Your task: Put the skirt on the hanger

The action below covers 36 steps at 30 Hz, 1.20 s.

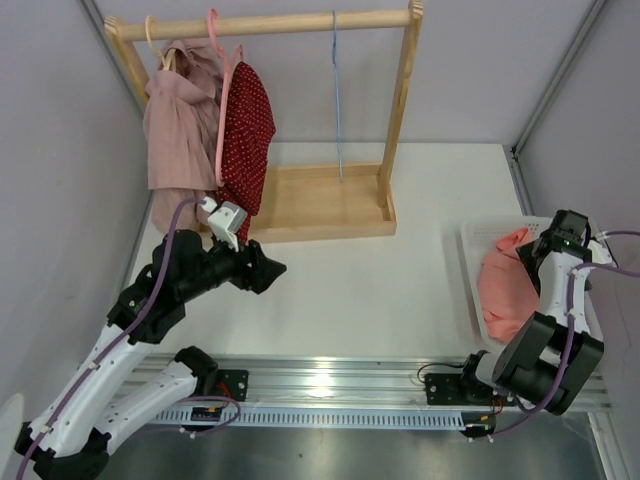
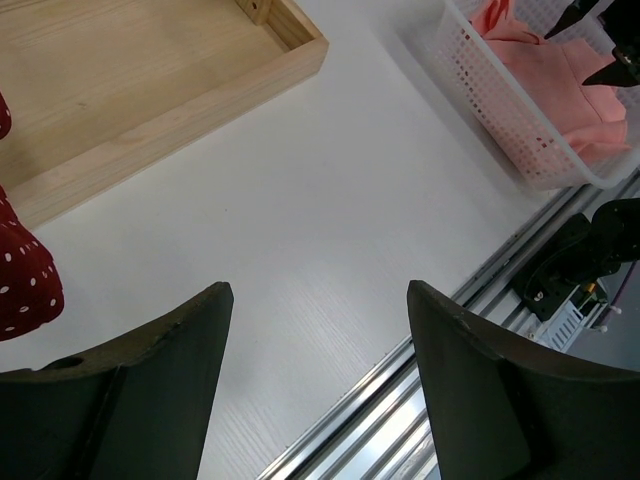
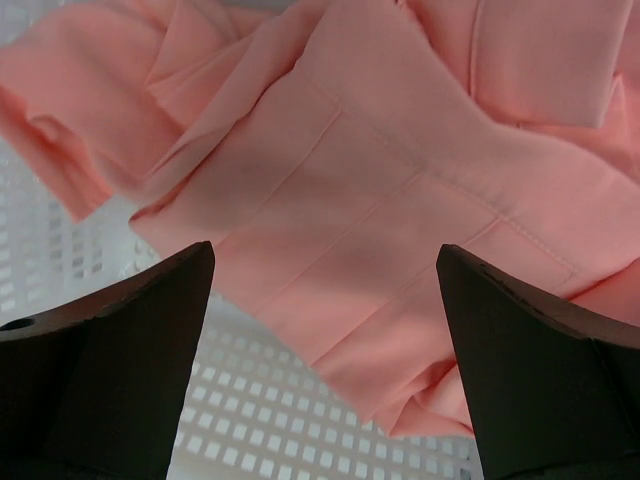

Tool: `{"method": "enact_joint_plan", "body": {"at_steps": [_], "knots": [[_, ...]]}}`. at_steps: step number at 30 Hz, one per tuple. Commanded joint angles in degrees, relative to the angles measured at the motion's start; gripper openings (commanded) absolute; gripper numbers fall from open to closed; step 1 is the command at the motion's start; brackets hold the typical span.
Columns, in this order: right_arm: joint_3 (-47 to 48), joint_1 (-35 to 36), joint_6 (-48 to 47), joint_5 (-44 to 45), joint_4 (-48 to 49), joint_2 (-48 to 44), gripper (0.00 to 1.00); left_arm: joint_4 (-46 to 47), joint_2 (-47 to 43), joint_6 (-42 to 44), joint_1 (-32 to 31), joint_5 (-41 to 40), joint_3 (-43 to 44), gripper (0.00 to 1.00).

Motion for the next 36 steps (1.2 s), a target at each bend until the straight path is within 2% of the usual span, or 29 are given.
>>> {"method": "enact_joint_plan", "body": {"at_steps": [1,8,11,14,15,18,24,29,30,31,32,33,34,36], "knots": [[-0.76,-1.06,1.05,4.61,4.10,3.14,0.99,2.59,0.61,-0.01,-0.27,1.46,-0.10,0.76],[-3.66,-1.24,2.11,5.57,8.58,7.20,0.99,1.98,1.93,0.69,-0.19,1.28,0.86,0.76],[-4.54,-1.15,1.32,4.35,11.13,7.64,0.88,1.89,1.93,0.78,-0.27,1.02,0.86,0.76],[-5.77,-0.80,-0.26,3.20,13.50,7.12,0.55,1.98,2.11,0.52,-0.27,1.19,0.34,0.76],[-6.21,-0.54,-0.27,3.03,13.59,6.94,0.28,2.15,2.11,0.26,-0.19,1.28,0.16,0.76],[-6.56,0.25,-1.14,2.50,13.51,5.01,0.00,2.51,2.02,-0.10,-0.27,1.46,-0.36,0.75],[-3.06,1.04,-3.16,-1.98,10.88,-1.83,0.00,2.51,2.11,-0.01,-0.19,1.37,-0.02,0.75],[3.01,2.54,-4.22,1.88,5.26,-4.23,0.01,2.33,2.28,0.26,-0.27,1.46,0.42,0.75],[3.19,2.36,-4.57,3.62,4.55,-3.88,0.25,2.33,2.20,0.34,-0.27,1.63,0.51,0.75],[3.19,2.19,-5.27,4.95,3.93,-2.92,0.40,2.33,2.20,0.43,-0.27,1.89,0.43,0.75],[2.93,2.01,-5.28,6.61,2.79,-2.47,0.67,2.42,2.28,0.43,-0.19,1.98,0.51,0.75],[2.58,1.23,-5.19,8.89,2.35,-2.29,0.78,2.51,2.37,0.43,-0.27,2.16,0.43,0.75],[2.06,0.79,-4.75,9.35,2.08,-2.20,0.84,2.59,2.55,0.52,-0.27,2.68,0.69,0.75],[-0.14,-0.70,-4.31,9.62,2.78,-2.20,0.89,2.33,2.98,0.87,-0.19,3.13,1.04,0.75]]}}
